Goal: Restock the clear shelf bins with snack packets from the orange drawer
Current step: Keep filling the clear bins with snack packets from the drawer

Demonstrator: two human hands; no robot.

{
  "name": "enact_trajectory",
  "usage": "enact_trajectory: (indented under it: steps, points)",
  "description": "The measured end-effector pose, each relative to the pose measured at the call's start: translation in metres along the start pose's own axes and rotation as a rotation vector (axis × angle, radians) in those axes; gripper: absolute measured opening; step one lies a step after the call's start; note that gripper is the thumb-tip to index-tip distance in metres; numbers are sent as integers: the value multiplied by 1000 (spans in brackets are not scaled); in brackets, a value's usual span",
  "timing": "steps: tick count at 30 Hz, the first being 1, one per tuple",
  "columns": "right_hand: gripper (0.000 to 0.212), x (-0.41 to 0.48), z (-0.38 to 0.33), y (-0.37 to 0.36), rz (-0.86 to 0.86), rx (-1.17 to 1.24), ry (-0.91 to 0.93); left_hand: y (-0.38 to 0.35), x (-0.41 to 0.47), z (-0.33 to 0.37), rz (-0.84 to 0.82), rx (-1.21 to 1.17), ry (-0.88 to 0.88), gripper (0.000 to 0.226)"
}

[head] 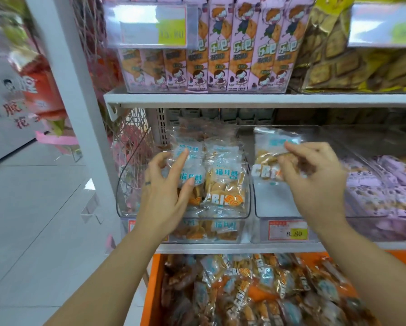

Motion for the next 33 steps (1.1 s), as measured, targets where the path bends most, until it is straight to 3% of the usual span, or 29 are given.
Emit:
enact_trajectory:
  steps: [4,6,8,10,12,15,17,21,26,30,33]
  points:
    - [33,-31,-35,-31,-280,127,-30,8,-4,1,-6,-11,-21,54]
    - [39,-48,-33,-48,-404,10,21,15,-8,4,29,-10,-29,51]
    - [42,-61,-24,-54,-448,-227,216,21,-11,6,73,19,-49,46]
    - [42,-64,-18,-52,-483,-345,303,26,-14,11,148,54,-169,39]
    - [44,-61,-19,-47,-497,-347,343,24,-21,23,211,64,-400,35]
    - [50,-53,-26,-41,-485,-420,437,8,-31,35,152,122,-584,37]
    - [53,-52,-32,-43,-496,-451,508,-4,-32,33,78,238,-575,41]
    - [75,-71,-33,-60,-689,-441,750,-9,-21,32,15,282,-524,49]
    - [93,-62,-19,-69,-817,-537,739,-13,-11,32,-35,266,-465,65]
    - [84,-60,-14,-73,-1005,-529,683,-19,-7,19,-171,134,-354,57]
    - [67,-63,-15,-65,-968,-562,725,-18,-11,16,-201,101,-375,53]
Point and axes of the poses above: each hand's wrist, its own x-axis towards the middle knuckle, its own y-axis out of the back of the hand, z = x × y, the point moved 5 cm from there along x, towards the middle knuckle, and after that the axes turned 14 degrees about z, right-handed, at the moved point
